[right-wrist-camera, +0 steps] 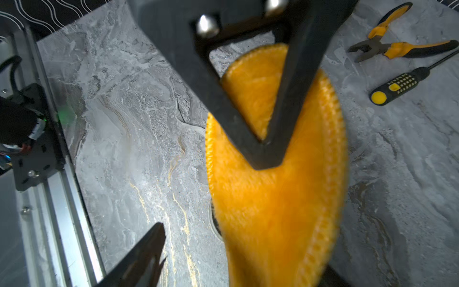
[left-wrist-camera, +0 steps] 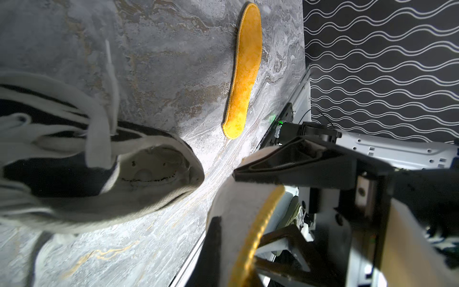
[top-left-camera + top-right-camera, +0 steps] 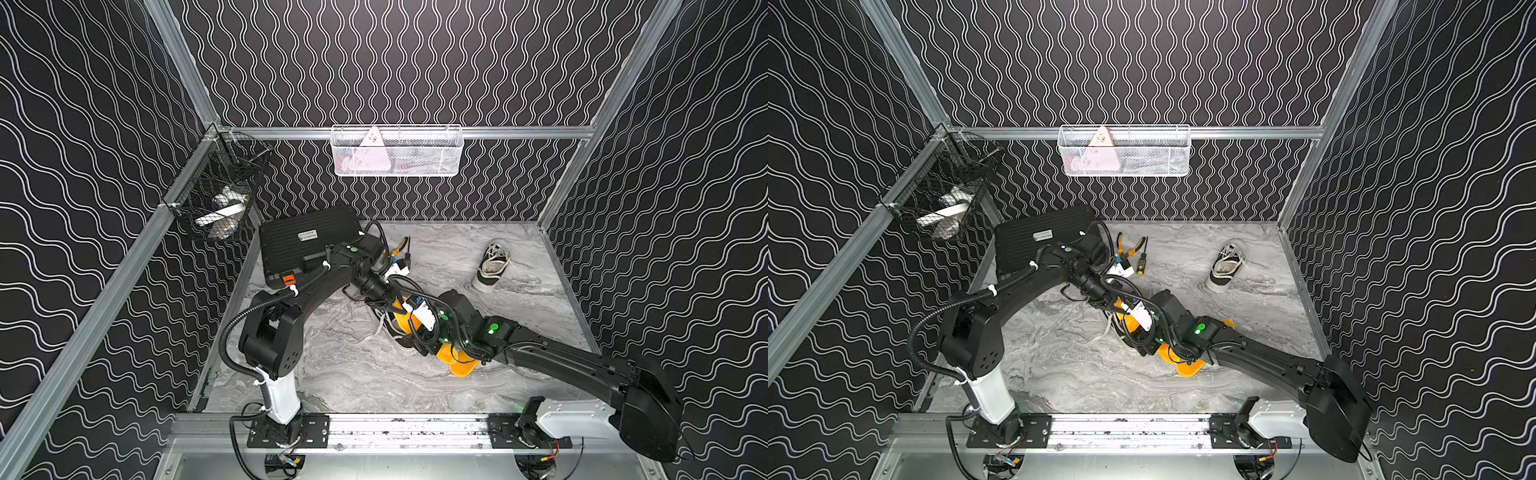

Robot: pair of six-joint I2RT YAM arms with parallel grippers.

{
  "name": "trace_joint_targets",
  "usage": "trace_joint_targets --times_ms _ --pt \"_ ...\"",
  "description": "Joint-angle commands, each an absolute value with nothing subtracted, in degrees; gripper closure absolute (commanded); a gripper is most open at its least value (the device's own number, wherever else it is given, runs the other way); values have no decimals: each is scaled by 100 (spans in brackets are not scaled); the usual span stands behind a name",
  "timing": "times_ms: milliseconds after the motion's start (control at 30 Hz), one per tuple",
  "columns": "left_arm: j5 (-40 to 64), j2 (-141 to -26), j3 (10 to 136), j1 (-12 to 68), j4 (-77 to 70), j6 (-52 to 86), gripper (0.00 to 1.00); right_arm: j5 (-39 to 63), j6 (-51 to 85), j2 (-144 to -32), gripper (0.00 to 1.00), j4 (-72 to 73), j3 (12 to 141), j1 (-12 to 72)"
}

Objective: Insert the insole into the shoe
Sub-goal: Pick up the insole from the center of the board.

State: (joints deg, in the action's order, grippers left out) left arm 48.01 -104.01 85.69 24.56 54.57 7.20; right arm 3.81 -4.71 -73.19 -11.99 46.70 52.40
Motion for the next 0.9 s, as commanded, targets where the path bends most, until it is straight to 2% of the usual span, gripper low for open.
trace_joint_targets --times_ms 0,233,467,667,867 --pt "5104 -10425 8560 2408 5292 893 90 -323 -728 -7440 23 -903 4548 5494" --pt "5410 -10473 8366 2390 5232 1051 90 -2012 -1175 -8020 20 -95 4463 5973" --pt "5422 -10547 8485 2316 5344 1082 90 -2546 -1181 -8103 19 634 4285 6074" --pt "5213 -10483 8476 2279 5432 950 91 -2567 -979 -7893 44 638 4203 6069" --pt "5129 -10433 8542 2268 5357 822 91 -1985 -669 -7504 56 490 3971 6014"
